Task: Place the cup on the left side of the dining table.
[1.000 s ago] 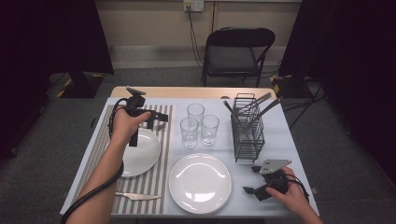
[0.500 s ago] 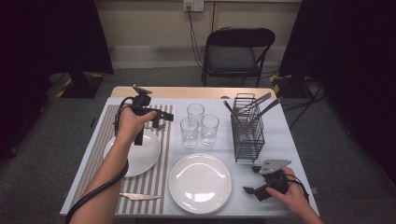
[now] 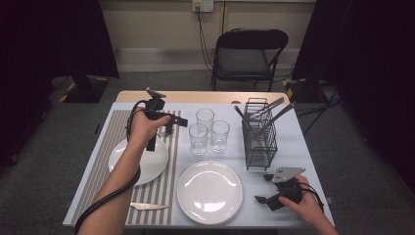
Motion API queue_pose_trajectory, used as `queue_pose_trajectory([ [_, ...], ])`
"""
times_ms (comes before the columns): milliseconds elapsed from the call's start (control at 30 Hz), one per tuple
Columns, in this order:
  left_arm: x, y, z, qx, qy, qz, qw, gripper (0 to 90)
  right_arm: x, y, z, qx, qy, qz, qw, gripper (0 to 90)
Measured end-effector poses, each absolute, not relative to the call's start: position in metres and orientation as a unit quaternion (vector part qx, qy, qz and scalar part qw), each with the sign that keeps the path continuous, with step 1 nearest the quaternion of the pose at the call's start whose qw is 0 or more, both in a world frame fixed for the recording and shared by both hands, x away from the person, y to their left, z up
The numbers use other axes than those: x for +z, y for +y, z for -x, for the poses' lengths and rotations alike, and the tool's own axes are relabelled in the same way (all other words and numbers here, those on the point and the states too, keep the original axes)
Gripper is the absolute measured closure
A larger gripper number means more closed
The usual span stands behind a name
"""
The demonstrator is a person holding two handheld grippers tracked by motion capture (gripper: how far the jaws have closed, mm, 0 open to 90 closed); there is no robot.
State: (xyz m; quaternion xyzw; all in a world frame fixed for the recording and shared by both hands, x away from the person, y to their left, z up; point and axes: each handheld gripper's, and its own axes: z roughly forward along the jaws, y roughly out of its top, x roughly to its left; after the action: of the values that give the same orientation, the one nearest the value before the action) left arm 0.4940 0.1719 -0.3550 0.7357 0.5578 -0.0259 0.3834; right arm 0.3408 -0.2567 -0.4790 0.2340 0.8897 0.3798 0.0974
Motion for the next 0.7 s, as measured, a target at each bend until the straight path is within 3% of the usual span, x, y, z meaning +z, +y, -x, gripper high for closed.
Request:
queue_pose_trajectory([
  [700, -0.361, 0.156, -0.496, -0.012, 0.552, -0.746, 0.373, 36.9, -0.479, -0.257, -0.341, 0.38, 0.89, -0.234, 0.098, 13.3],
])
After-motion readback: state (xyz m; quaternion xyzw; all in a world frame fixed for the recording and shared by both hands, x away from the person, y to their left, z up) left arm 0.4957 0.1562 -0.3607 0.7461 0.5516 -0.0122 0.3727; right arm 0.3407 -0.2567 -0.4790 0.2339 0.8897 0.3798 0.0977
